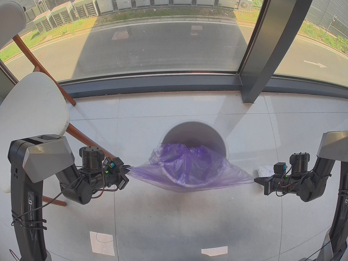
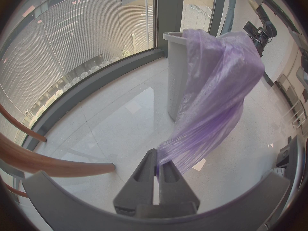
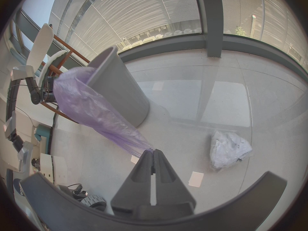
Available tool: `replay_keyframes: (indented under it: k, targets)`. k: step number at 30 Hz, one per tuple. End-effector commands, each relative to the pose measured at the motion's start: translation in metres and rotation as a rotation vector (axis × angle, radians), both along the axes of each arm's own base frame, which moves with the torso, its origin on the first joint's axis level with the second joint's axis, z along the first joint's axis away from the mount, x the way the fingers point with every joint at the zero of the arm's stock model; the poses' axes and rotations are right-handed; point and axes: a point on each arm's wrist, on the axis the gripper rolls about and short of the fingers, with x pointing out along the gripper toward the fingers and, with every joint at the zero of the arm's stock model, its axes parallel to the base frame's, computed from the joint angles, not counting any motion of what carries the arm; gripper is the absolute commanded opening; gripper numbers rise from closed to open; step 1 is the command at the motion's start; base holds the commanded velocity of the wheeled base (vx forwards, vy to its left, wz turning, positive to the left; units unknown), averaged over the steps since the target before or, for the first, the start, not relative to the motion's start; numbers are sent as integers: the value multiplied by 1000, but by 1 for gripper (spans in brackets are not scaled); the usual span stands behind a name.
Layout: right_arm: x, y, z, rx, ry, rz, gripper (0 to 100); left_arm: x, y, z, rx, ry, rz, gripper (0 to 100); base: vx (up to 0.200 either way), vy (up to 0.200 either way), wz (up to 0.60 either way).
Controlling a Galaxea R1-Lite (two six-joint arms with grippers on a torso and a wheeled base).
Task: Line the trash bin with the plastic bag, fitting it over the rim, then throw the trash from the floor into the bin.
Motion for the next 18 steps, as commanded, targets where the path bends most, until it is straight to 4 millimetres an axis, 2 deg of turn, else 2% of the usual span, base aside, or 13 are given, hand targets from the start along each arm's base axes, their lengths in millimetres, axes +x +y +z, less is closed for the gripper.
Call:
replay_keyframes:
  k: [1,10,18]
  targets:
    - [-8,7,10,22,-12,47,0,-10,-9,2,-18,17,-58,0,0,0,0]
    - [-24,11,24,100,-13,151,0,-33,-16,15,-115,74,-217,0,0,0,0]
    - [-23,5,34,139,-47,179,0,-36,-15,18,-170,96,-234,0,0,0,0]
